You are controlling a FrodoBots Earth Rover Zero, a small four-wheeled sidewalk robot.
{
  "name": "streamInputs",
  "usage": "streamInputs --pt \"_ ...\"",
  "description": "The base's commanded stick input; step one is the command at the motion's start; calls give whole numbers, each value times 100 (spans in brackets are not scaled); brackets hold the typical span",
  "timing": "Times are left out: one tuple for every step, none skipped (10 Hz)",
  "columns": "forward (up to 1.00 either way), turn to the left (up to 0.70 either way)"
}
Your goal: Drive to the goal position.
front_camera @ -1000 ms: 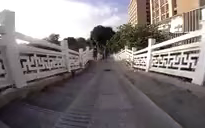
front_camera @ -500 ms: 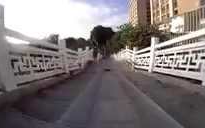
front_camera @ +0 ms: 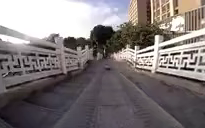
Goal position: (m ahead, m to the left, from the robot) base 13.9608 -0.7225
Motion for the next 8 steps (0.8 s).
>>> streamInputs --pt "45 0" --pt "45 0" --pt "45 0" --pt "45 0" --pt "45 0" --pt "45 0" --pt "45 0" --pt "45 0"
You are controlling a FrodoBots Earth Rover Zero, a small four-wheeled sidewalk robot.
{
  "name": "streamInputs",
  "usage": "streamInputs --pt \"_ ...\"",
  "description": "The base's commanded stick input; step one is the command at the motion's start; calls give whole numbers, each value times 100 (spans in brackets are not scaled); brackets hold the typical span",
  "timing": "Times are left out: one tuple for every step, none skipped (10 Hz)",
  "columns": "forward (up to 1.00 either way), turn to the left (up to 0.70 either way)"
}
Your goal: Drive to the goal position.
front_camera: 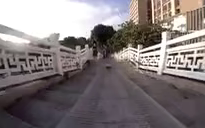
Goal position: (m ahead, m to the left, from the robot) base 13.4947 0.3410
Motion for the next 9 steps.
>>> streamInputs --pt "45 0" --pt "45 0" --pt "45 0" --pt "45 -2" --pt "45 -14" --pt "45 -18" --pt "45 0" --pt "45 0" --pt "45 0"
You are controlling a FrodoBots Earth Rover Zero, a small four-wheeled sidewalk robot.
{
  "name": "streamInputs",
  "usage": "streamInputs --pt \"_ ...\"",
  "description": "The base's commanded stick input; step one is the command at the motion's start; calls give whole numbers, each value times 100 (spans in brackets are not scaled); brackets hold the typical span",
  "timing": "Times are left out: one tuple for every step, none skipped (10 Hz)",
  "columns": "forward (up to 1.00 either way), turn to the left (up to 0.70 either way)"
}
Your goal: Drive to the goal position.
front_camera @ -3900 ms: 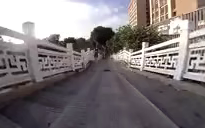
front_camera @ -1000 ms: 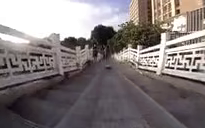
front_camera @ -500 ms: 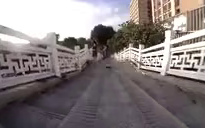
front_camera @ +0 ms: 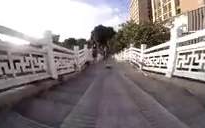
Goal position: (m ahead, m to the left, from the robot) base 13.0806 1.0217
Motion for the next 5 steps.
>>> streamInputs --pt "45 0" --pt "45 0" --pt "45 0" --pt "45 0" --pt "45 0"
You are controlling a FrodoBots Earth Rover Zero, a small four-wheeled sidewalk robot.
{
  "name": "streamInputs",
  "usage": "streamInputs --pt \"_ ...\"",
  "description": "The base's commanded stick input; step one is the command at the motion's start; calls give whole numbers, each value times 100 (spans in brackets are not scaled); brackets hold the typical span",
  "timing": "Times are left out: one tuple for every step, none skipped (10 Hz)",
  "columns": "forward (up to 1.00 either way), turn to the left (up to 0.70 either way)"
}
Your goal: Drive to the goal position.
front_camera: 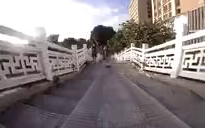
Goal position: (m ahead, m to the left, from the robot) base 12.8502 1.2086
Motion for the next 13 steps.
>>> streamInputs --pt "45 0" --pt "45 0" --pt "45 0" --pt "45 0" --pt "45 0" --pt "45 0" --pt "45 0" --pt "45 0" --pt "45 0" --pt "45 0" --pt "45 0" --pt "45 0" --pt "45 -9"
